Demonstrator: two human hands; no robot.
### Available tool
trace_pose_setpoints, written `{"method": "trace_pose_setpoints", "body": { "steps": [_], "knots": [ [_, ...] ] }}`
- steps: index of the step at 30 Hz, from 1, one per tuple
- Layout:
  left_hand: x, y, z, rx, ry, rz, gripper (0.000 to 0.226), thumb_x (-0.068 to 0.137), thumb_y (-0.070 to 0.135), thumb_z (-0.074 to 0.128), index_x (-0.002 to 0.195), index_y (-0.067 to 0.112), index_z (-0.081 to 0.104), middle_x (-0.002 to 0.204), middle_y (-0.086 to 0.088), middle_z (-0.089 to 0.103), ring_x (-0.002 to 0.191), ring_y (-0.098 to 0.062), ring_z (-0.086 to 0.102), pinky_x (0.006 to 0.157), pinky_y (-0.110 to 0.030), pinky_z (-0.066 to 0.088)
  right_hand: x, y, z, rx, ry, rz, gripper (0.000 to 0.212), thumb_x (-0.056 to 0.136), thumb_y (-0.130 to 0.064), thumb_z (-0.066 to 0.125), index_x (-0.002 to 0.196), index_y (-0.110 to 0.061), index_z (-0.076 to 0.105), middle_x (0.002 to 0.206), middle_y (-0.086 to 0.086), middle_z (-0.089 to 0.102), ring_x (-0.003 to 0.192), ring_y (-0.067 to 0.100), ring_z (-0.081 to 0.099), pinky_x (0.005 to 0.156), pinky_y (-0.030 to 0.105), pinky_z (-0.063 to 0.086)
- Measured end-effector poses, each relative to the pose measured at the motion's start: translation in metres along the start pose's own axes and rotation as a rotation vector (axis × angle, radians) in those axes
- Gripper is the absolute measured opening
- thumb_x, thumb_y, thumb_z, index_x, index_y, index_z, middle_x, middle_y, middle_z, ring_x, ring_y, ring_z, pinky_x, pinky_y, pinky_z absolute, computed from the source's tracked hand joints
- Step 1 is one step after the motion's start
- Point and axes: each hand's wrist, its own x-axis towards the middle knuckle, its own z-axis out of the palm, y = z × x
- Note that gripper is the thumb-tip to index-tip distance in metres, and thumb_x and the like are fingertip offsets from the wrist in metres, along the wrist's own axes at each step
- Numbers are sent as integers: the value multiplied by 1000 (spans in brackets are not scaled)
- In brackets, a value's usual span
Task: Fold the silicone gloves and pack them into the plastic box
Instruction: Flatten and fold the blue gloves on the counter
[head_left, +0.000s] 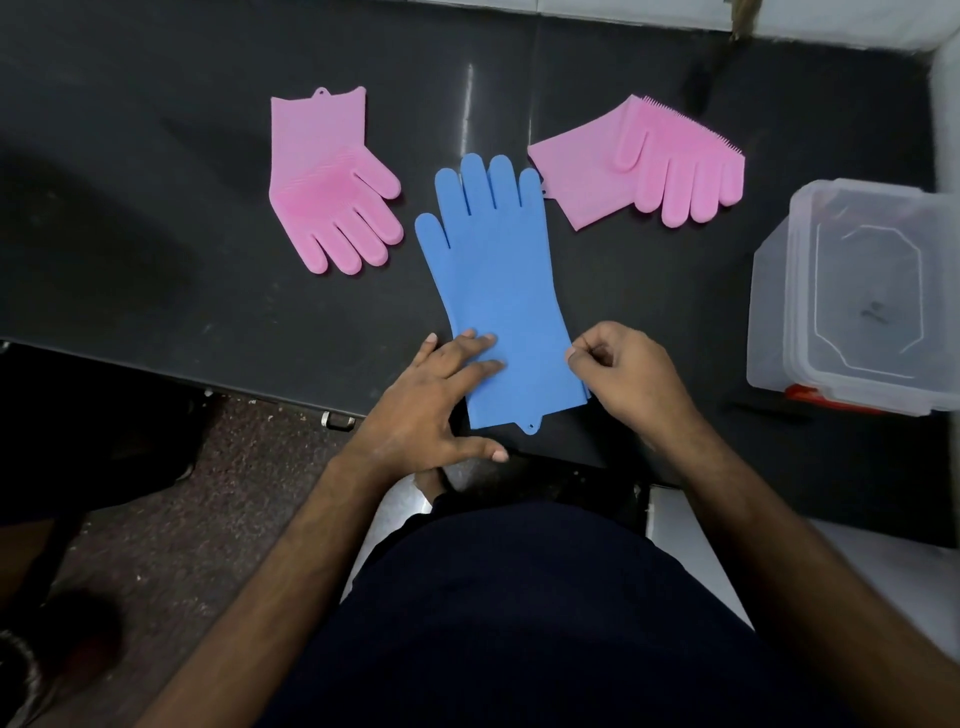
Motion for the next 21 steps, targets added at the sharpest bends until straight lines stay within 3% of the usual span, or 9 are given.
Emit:
{"method": "trace_pose_setpoints", "body": {
  "steps": [3,5,8,10,14,17,19,21],
  "knots": [
    [-1,2,4,42,4,-3,95,81,70,73,156,19,44,171,0,27,162,-19,11,131,-46,2,-4,-3,2,173,-28,40,7,97,-24,63,102,-19,63,84,8,74,79,22,72,68,38,61],
    [-4,3,6,21,10,-3,95,82,69,72,157,18,42,171,1,26,162,-17,9,131,-43,3,-7,-8,3,368,-44,113,18,96,-16,63,113,-17,57,88,15,74,72,19,71,59,29,58],
    [-7,6,9,22,5,7,101,82,72,69,159,17,38,172,3,26,161,-14,11,132,-39,2,-9,-17,1,571,-91,191,17,95,-6,58,108,-17,60,70,6,68,52,11,63,46,23,49],
    [-7,10,11,42,20,6,98,83,66,73,159,14,38,170,1,30,161,-15,15,132,-42,6,-10,-22,-1,616,-132,190,15,96,-6,56,102,-15,67,60,-2,64,49,10,62,45,21,49],
    [-12,16,14,-50,68,-22,82,91,50,75,155,10,45,167,0,37,159,-15,23,132,-38,9,-11,-29,-5,683,-218,175,18,100,-9,58,106,-9,75,80,8,75,66,14,74,55,19,55],
    [-14,21,11,-59,138,-24,47,100,28,69,139,3,59,156,-9,53,151,-21,42,130,-42,20,-8,-30,-10,831,-285,181,21,100,-4,59,117,-7,70,101,12,79,93,19,78,72,23,61],
    [-11,25,9,-45,181,-61,18,99,5,66,116,1,66,132,-17,68,129,-28,62,126,-50,31,-6,-29,-9,882,-312,142,30,98,3,59,125,-9,65,108,10,78,102,20,76,81,25,61],
    [-7,28,4,-112,232,-115,23,91,-14,57,104,4,64,109,-16,70,105,-26,66,124,-54,32,-4,-28,-6,731,-234,12,34,95,3,64,127,-11,64,105,5,79,100,15,75,82,23,59]
  ]
}}
